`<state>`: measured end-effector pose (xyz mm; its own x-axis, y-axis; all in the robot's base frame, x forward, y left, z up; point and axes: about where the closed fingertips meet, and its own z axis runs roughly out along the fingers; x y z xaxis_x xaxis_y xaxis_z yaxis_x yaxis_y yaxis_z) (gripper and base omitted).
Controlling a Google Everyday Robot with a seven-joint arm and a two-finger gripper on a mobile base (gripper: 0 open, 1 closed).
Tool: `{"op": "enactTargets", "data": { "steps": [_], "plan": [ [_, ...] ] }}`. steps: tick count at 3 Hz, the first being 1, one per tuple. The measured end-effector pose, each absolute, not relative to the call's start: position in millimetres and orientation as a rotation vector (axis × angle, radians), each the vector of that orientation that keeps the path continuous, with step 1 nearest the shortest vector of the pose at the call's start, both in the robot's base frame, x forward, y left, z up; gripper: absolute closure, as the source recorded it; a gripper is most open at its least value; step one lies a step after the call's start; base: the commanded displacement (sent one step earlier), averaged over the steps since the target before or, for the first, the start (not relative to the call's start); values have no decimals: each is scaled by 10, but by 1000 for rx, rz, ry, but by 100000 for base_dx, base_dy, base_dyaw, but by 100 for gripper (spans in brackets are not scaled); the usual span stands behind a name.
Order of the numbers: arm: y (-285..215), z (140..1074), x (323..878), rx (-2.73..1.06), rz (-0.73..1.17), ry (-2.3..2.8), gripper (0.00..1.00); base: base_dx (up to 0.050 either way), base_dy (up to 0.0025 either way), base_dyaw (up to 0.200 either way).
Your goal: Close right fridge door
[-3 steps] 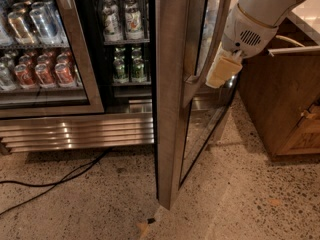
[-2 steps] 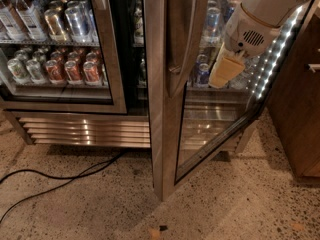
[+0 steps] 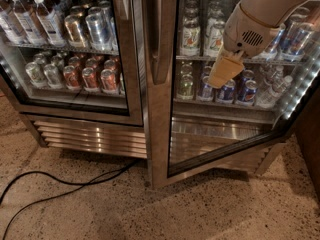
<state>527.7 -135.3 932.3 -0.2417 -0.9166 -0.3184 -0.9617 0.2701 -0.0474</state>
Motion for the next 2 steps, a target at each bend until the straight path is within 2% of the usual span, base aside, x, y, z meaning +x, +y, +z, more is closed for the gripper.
{"op": "enactTargets", "data": {
  "steps": [2],
  "plan": [
    [-1353, 9323, 5277, -1728, 228, 2261, 100, 4954, -2, 58]
  ]
}}
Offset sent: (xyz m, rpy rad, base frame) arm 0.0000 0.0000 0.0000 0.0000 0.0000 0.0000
